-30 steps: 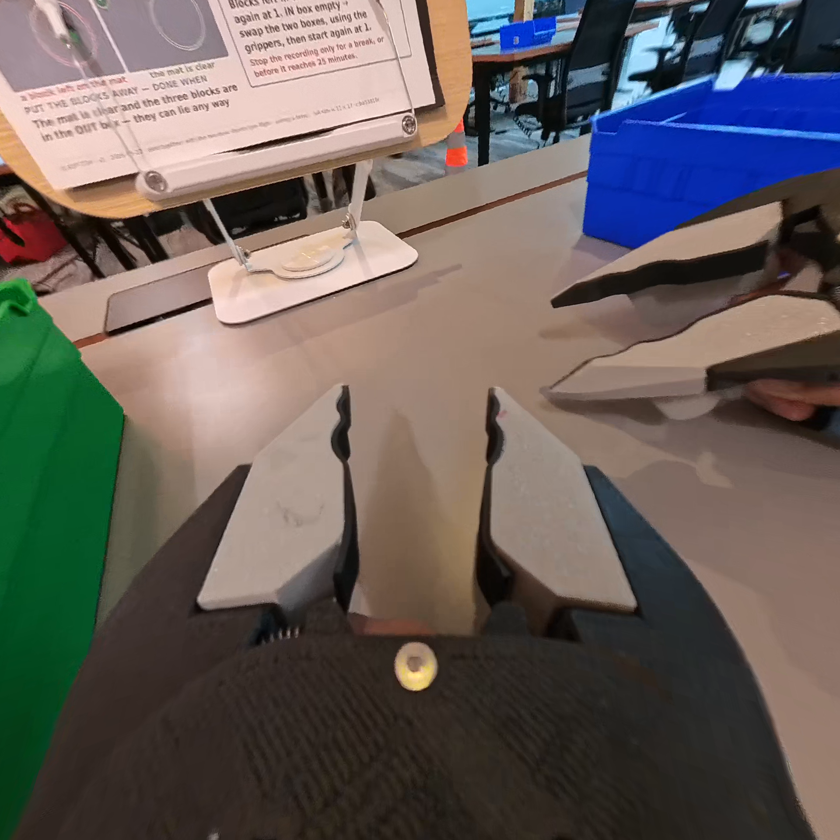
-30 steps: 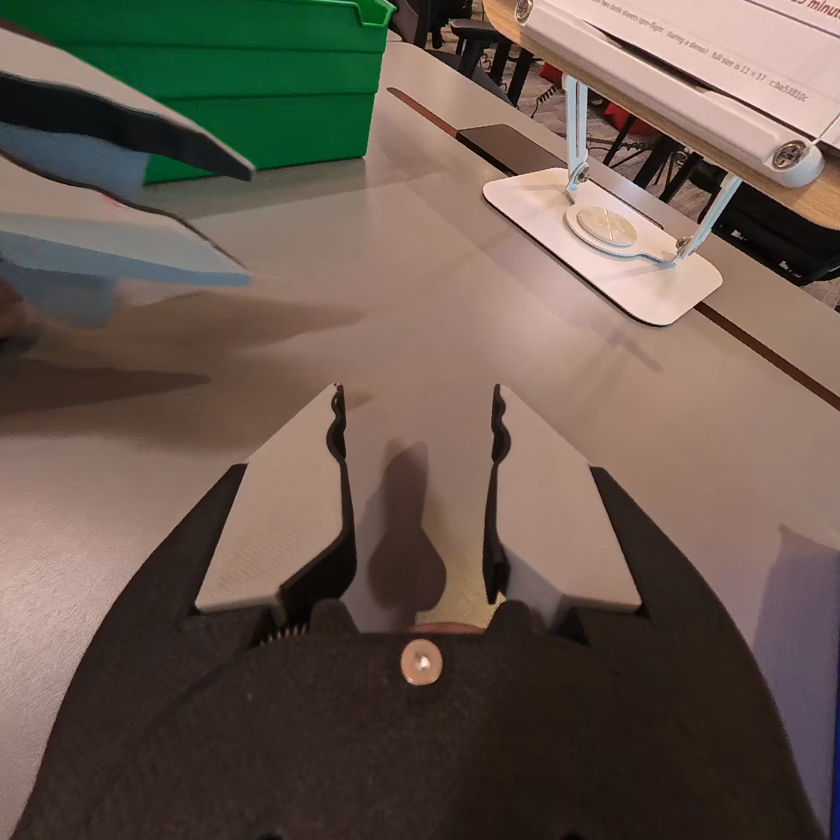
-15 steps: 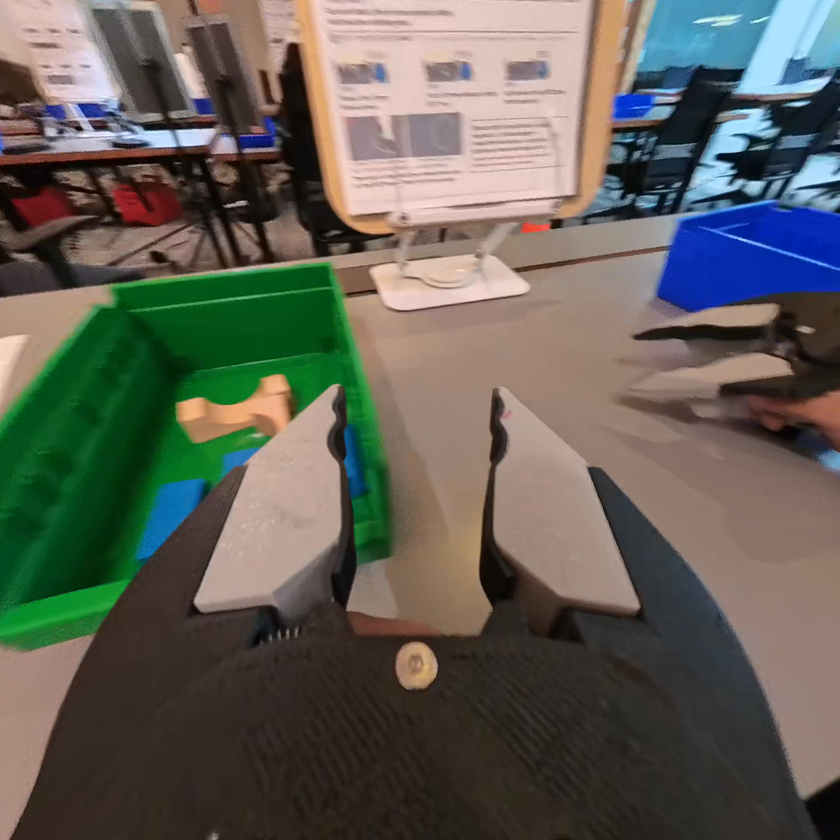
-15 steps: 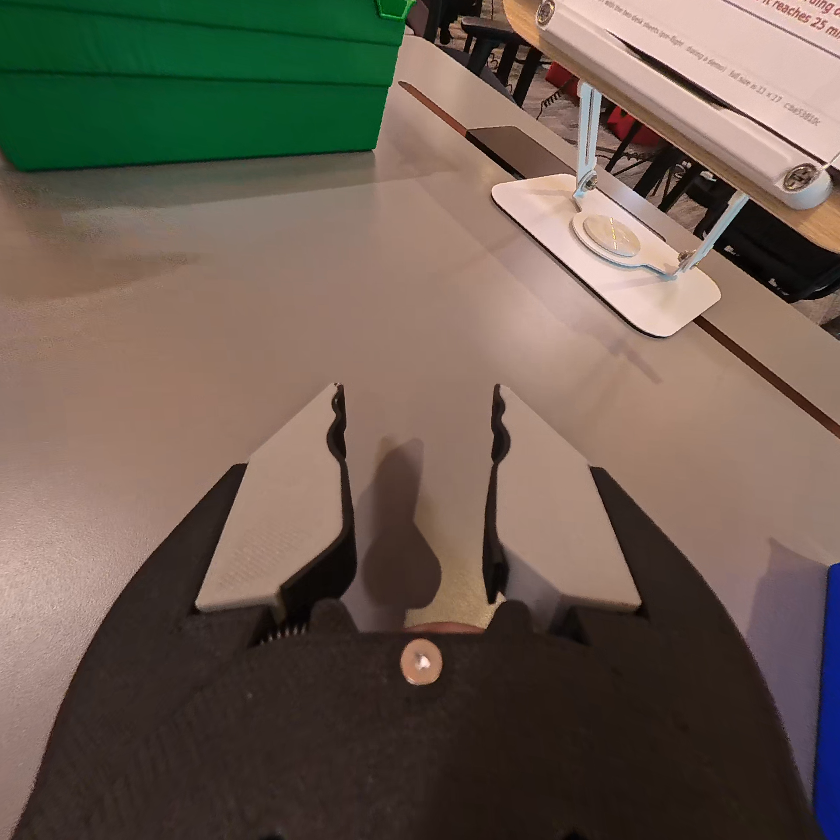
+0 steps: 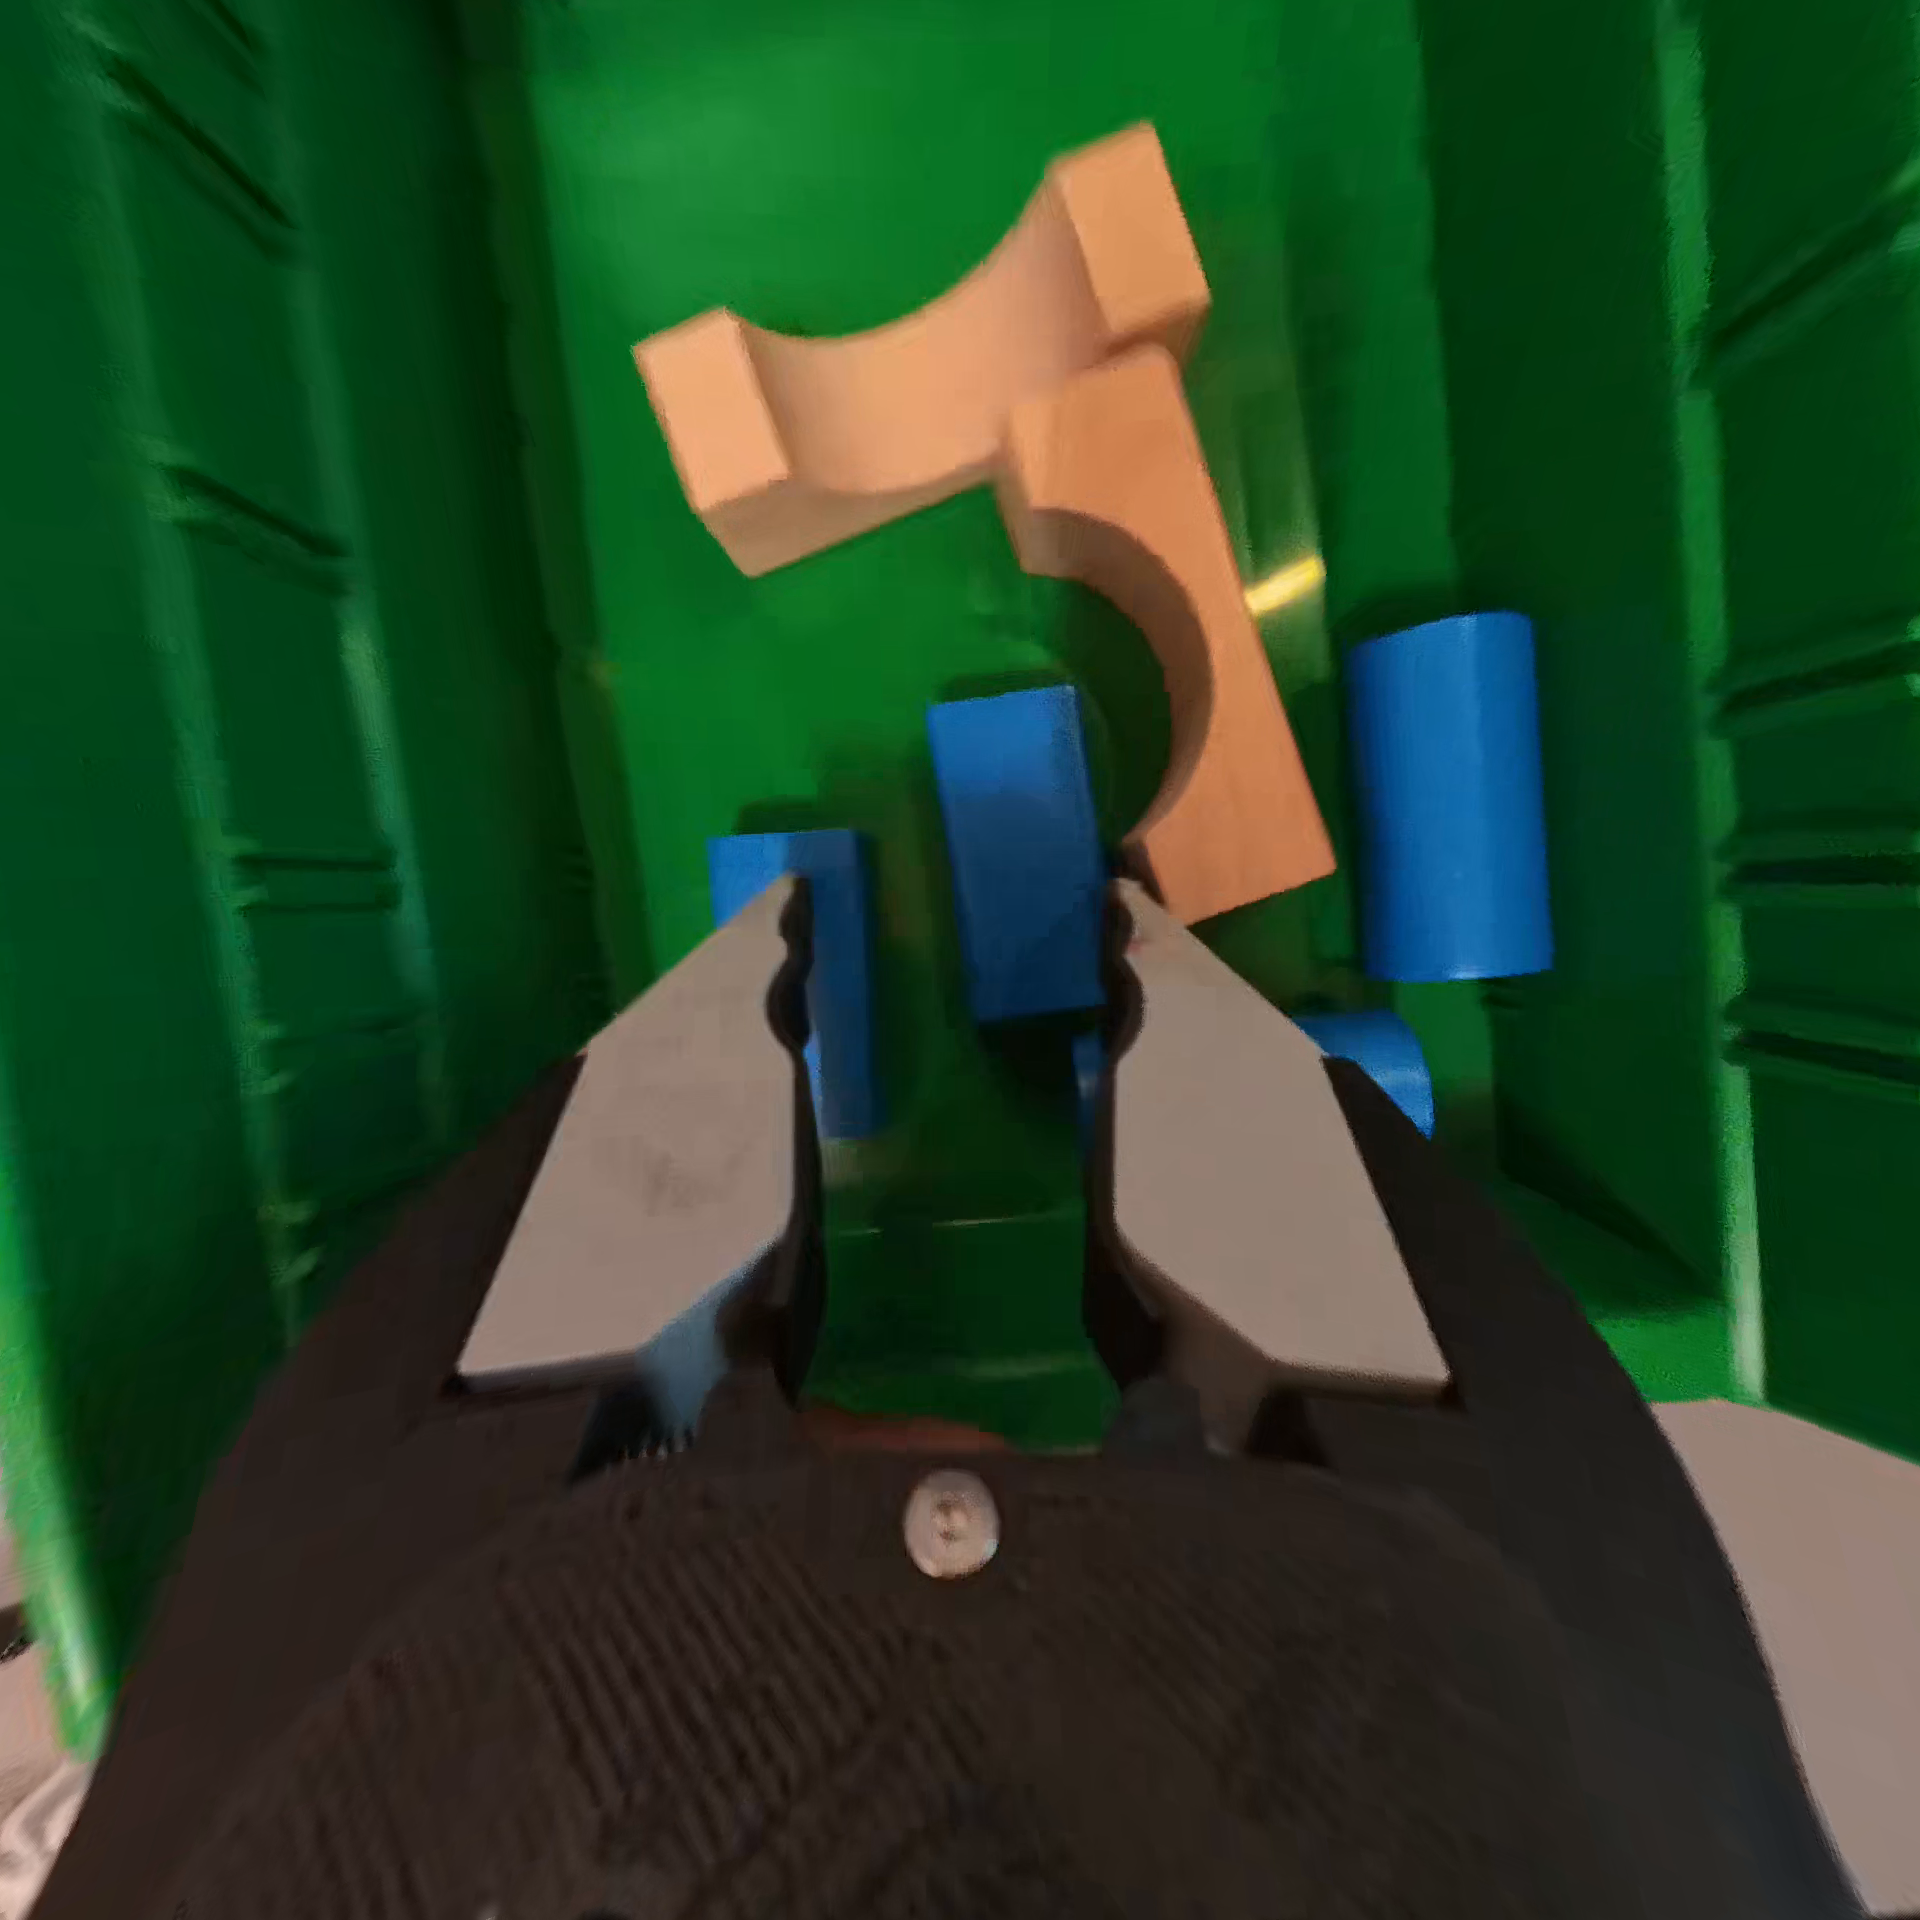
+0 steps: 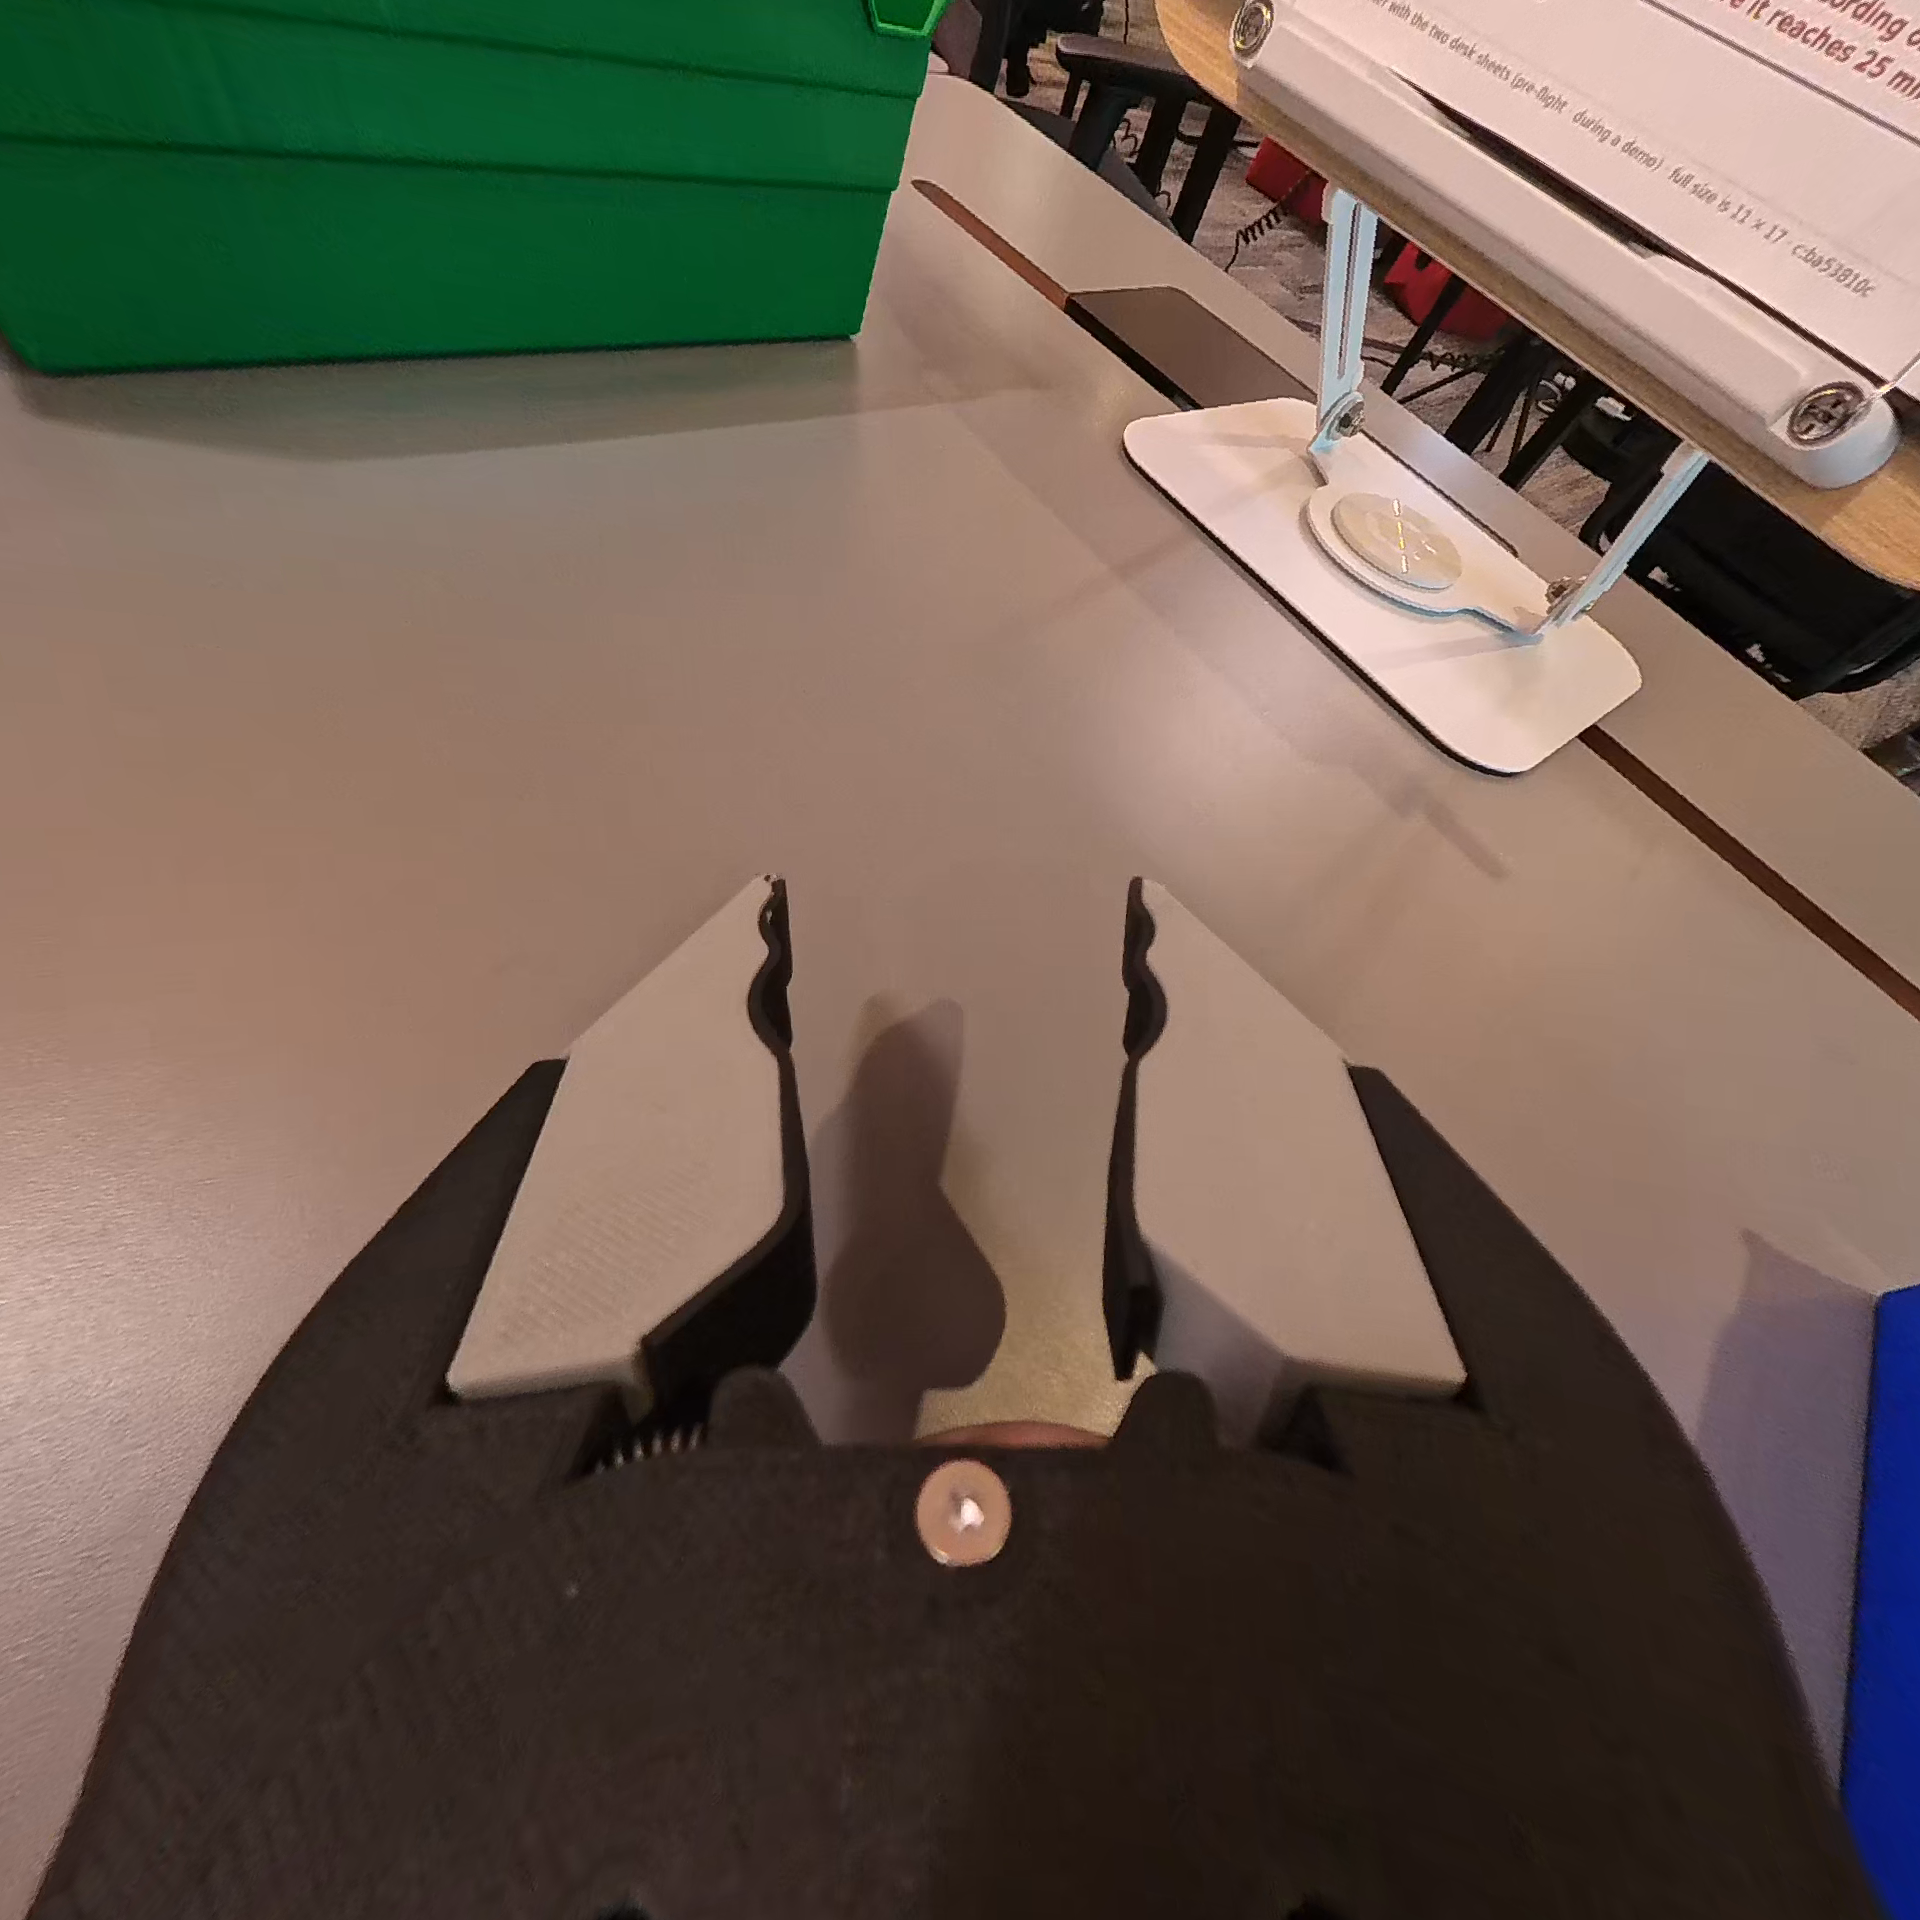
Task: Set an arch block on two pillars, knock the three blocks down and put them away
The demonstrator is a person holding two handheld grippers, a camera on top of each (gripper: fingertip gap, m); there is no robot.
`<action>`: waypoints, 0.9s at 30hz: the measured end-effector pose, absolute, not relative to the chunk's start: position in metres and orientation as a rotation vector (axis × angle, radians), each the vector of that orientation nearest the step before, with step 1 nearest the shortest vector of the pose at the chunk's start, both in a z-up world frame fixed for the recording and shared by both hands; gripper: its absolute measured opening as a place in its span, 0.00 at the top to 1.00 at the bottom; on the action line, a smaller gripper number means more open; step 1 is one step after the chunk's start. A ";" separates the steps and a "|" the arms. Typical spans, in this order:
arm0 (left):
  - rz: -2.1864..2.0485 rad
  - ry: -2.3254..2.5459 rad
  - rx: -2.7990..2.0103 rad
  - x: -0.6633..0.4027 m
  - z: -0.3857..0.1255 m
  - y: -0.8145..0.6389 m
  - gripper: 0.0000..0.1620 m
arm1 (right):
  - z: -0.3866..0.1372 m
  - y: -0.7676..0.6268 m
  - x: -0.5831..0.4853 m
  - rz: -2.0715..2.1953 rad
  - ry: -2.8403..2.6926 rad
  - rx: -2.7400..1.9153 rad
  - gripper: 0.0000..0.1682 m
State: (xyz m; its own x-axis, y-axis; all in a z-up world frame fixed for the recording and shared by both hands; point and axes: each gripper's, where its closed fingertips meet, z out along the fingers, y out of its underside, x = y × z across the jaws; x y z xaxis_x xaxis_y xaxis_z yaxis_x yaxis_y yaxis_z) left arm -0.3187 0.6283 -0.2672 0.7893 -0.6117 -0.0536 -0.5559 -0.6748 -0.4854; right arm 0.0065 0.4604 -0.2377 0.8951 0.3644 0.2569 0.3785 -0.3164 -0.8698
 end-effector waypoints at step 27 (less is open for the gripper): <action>-0.897 1.460 -1.293 -0.149 -0.125 0.460 0.82 | -0.160 0.411 -0.051 0.617 -0.668 -1.559 0.70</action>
